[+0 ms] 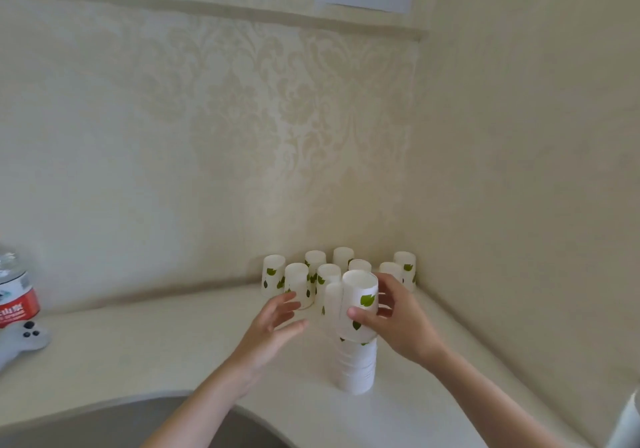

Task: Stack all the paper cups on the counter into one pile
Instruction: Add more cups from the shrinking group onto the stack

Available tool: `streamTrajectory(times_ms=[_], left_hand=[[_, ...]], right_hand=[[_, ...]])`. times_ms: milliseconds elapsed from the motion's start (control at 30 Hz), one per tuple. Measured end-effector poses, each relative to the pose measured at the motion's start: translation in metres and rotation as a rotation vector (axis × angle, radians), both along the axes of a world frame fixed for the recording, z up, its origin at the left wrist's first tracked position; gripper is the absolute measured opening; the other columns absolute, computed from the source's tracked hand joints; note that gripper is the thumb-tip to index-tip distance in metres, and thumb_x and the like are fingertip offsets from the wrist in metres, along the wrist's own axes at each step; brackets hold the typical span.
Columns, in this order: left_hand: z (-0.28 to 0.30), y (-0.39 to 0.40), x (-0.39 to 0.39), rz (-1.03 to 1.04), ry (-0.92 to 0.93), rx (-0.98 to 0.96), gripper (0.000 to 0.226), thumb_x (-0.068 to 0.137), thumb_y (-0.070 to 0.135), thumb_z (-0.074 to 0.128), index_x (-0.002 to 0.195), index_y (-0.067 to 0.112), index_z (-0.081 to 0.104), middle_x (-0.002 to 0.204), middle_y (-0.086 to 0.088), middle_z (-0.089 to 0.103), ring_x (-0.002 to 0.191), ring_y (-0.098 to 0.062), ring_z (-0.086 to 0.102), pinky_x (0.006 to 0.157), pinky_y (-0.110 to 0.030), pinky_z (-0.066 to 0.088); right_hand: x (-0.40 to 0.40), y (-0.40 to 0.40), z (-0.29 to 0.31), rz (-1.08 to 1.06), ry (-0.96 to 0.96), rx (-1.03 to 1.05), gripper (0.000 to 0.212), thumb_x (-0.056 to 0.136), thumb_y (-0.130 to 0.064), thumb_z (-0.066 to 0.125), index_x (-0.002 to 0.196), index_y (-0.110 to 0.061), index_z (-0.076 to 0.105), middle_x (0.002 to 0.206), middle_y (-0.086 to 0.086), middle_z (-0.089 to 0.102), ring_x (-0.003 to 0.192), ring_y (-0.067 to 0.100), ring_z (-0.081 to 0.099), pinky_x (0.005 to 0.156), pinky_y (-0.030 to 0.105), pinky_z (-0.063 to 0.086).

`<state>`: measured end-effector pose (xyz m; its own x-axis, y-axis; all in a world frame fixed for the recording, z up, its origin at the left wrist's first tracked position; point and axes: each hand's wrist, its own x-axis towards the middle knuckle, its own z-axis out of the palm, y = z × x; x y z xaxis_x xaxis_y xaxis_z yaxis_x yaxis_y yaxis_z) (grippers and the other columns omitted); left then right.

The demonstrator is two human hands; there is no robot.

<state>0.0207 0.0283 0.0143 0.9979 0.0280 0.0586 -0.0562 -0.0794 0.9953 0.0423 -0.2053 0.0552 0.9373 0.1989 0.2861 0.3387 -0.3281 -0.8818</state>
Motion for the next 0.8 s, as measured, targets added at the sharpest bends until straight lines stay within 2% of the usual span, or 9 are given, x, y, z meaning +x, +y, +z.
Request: streamTrajectory(times_ms=[100, 200, 300, 367, 467, 633, 667, 733, 800], left_hand=[[0.0, 0.008, 0.013, 0.032, -0.007, -0.064, 0.065, 0.057, 0.045, 0.08, 0.118, 0.038, 0.061, 0.127, 0.008, 0.064, 0.124, -0.012, 0.056, 0.114, -0.045, 0.037], [0.006, 0.013, 0.03, 0.097, -0.041, -0.056, 0.064, 0.054, 0.044, 0.079, 0.115, 0.036, 0.061, 0.125, 0.009, 0.063, 0.121, -0.01, 0.056, 0.108, -0.037, 0.041], [0.012, 0.024, 0.059, 0.228, -0.101, 0.014, 0.062, 0.064, 0.034, 0.078, 0.121, 0.029, 0.055, 0.128, 0.009, 0.057, 0.121, -0.011, 0.053, 0.098, -0.029, 0.039], [0.014, 0.032, 0.085, 0.297, -0.122, 0.11, 0.061, 0.074, 0.022, 0.08, 0.127, 0.025, 0.049, 0.132, 0.005, 0.049, 0.119, -0.015, 0.05, 0.097, -0.029, 0.038], [0.01, 0.042, 0.125, 0.382, -0.104, 0.291, 0.073, 0.076, 0.021, 0.079, 0.138, 0.025, 0.041, 0.141, -0.003, 0.036, 0.12, -0.019, 0.043, 0.104, -0.037, 0.04], [-0.005, 0.046, 0.169, 0.435, -0.045, 0.377, 0.077, 0.077, 0.023, 0.078, 0.143, 0.019, 0.038, 0.144, -0.01, 0.039, 0.134, -0.03, 0.041, 0.111, -0.045, 0.037], [-0.008, 0.045, 0.174, 0.417, -0.05, 0.319, 0.068, 0.079, 0.02, 0.076, 0.138, 0.02, 0.043, 0.139, -0.009, 0.045, 0.13, -0.029, 0.046, 0.108, -0.043, 0.04], [-0.012, 0.044, 0.178, 0.371, -0.077, 0.259, 0.038, 0.082, 0.014, 0.073, 0.109, 0.032, 0.053, 0.115, -0.005, 0.06, 0.111, -0.031, 0.059, 0.093, -0.042, 0.05], [-0.017, 0.045, 0.181, 0.373, -0.132, 0.306, 0.027, 0.078, 0.015, 0.072, 0.087, 0.034, 0.055, 0.093, -0.008, 0.064, 0.091, -0.035, 0.064, 0.08, -0.05, 0.054]], right_hand=[[0.001, -0.006, -0.017, 0.039, 0.032, -0.07, 0.069, 0.061, -0.047, 0.084, 0.121, -0.036, 0.053, 0.113, -0.019, 0.066, 0.106, -0.001, 0.062, 0.095, 0.03, 0.053], [0.011, -0.03, -0.023, 0.14, 0.093, -0.062, 0.085, 0.059, -0.045, 0.086, 0.133, -0.037, 0.046, 0.128, -0.022, 0.058, 0.12, -0.007, 0.052, 0.101, 0.025, 0.046], [0.043, -0.056, -0.025, -0.029, 0.135, 0.098, 0.058, 0.075, -0.037, 0.076, 0.128, -0.033, 0.053, 0.127, -0.012, 0.059, 0.115, 0.001, 0.058, 0.088, 0.019, 0.047], [0.076, -0.065, -0.036, -0.211, 0.115, 0.035, 0.05, 0.083, -0.03, 0.071, 0.128, -0.026, 0.051, 0.127, -0.003, 0.057, 0.112, 0.011, 0.058, 0.084, 0.021, 0.046], [0.116, -0.062, -0.052, -0.299, 0.129, -0.113, 0.071, 0.077, -0.033, 0.076, 0.138, -0.026, 0.04, 0.13, -0.002, 0.047, 0.117, 0.017, 0.051, 0.098, 0.034, 0.045], [0.152, -0.042, -0.067, -0.389, 0.097, -0.149, 0.094, 0.068, -0.038, 0.082, 0.145, -0.022, 0.03, 0.133, -0.001, 0.046, 0.122, 0.018, 0.047, 0.101, 0.036, 0.043], [0.158, -0.038, -0.071, -0.41, 0.101, -0.139, 0.097, 0.065, -0.039, 0.083, 0.144, -0.022, 0.031, 0.131, -0.002, 0.049, 0.121, 0.018, 0.049, 0.1, 0.038, 0.044], [0.167, -0.034, -0.081, -0.445, 0.108, -0.138, 0.095, 0.062, -0.043, 0.083, 0.141, -0.024, 0.034, 0.129, -0.002, 0.052, 0.119, 0.019, 0.05, 0.1, 0.042, 0.046], [0.174, -0.032, -0.089, -0.476, 0.118, -0.144, 0.091, 0.06, -0.048, 0.081, 0.137, -0.025, 0.037, 0.128, -0.002, 0.054, 0.119, 0.02, 0.05, 0.098, 0.045, 0.047]])
